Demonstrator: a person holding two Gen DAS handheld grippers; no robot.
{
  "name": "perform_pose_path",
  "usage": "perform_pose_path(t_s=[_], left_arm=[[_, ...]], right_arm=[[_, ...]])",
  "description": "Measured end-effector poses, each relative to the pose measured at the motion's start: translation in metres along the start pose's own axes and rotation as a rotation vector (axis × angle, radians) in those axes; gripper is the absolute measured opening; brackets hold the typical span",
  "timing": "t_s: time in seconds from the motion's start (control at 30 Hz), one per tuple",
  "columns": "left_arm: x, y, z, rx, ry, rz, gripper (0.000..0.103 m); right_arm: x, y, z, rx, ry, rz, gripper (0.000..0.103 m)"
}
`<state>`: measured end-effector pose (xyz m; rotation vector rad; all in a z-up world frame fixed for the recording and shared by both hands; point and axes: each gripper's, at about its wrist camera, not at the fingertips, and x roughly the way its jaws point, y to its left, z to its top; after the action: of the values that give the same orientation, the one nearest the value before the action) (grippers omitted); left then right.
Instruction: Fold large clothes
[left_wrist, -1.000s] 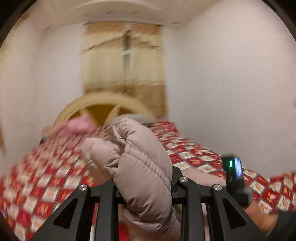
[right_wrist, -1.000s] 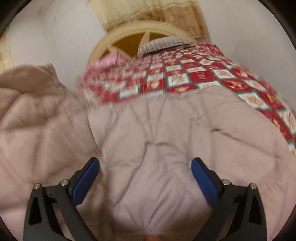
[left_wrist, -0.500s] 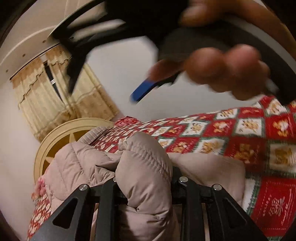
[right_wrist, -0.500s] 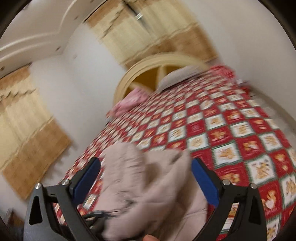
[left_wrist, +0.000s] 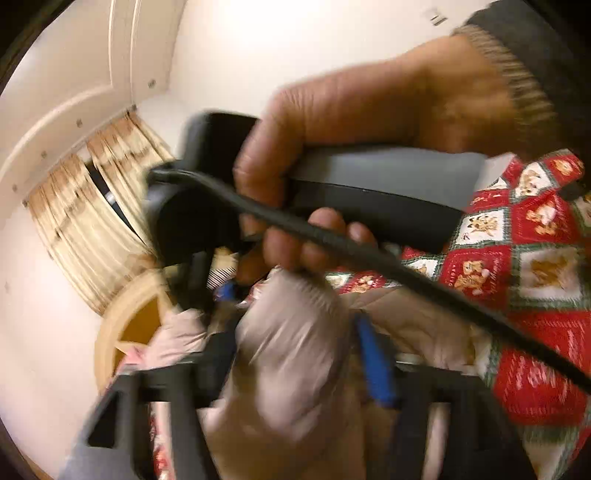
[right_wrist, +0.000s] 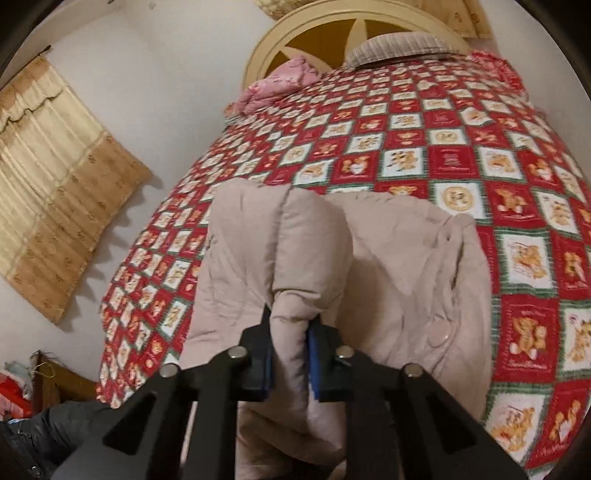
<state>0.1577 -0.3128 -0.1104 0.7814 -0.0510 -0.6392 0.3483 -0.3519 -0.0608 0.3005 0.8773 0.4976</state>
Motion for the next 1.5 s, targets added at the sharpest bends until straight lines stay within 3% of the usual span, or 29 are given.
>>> perform_pose_path(t_s=[0.03,0.17,0.27,0.4,0.5,0.57,0.67,0.7,0.77,0.8,0.83,0.93,1.0,1.1,1.17,1.3,1.4,1.5], left_arm=[[-0.011,0.001,-0.003,0.009,-0.018,0.015,0.095],[-0.051,0.021,-0.022,0.009,-0.033,0.021,0.095],[-0.054,0.06,-0.033,-0.072,-0.003,0.07,0.095],[-0.008,0.14,-0.025,-0.334,0.081,0.154,0.095],[0.052,0.18,-0.019,-0.506,0.171,0.087,0.096],[0.096,0.177,-0.017,-0.494,0.264,0.088,0.096],[0.156,0.138,-0.027,-0.367,0.45,0.084,0.096],[0.163,0.133,-0.031,-0.362,0.452,0.078,0.096],[0.166,0.125,-0.033,-0.38,0.43,0.1,0.096],[0.166,0.124,-0.033,-0.386,0.425,0.106,0.096],[0.167,0.123,-0.033,-0.384,0.424,0.109,0.096],[0.163,0.129,-0.034,-0.388,0.431,0.108,0.096],[0.154,0.136,-0.033,-0.434,0.434,0.128,0.096],[0.143,0.163,-0.033,-0.56,0.426,0.176,0.096],[0.154,0.173,-0.031,-0.597,0.463,0.169,0.096],[0.202,0.148,-0.044,-0.433,0.603,0.176,0.096],[0.205,0.143,-0.055,-0.453,0.597,0.197,0.102],[0.206,0.146,-0.07,-0.507,0.604,0.16,0.102]], right_arm=[[-0.006,-0.003,-0.001,-0.001,-0.012,-0.022,0.013],[-0.034,-0.008,-0.006,-0.004,-0.056,-0.076,0.012],[-0.046,-0.024,-0.017,0.019,-0.08,-0.162,0.012],[-0.039,-0.057,-0.039,0.145,-0.088,-0.237,0.012],[-0.028,-0.072,-0.052,0.216,-0.08,-0.206,0.013],[-0.023,-0.078,-0.057,0.264,-0.079,-0.192,0.016],[-0.035,-0.083,-0.06,0.341,-0.109,-0.221,0.027],[-0.044,-0.081,-0.061,0.352,-0.143,-0.263,0.036],[-0.075,-0.063,-0.055,0.335,-0.298,-0.385,0.04],[-0.088,-0.055,-0.05,0.331,-0.368,-0.401,0.04],[-0.093,-0.048,-0.047,0.326,-0.407,-0.397,0.04],[-0.09,-0.034,-0.022,0.288,-0.491,-0.233,0.041],[-0.066,-0.04,-0.009,0.274,-0.437,-0.196,0.041],[-0.036,-0.065,-0.009,0.291,-0.375,-0.289,0.04],[-0.025,-0.09,-0.018,0.325,-0.349,-0.324,0.038],[-0.02,-0.113,-0.04,0.325,-0.298,-0.34,0.041],[-0.013,-0.122,-0.047,0.328,-0.267,-0.304,0.041],[-0.005,-0.127,-0.055,0.342,-0.273,-0.27,0.041]])
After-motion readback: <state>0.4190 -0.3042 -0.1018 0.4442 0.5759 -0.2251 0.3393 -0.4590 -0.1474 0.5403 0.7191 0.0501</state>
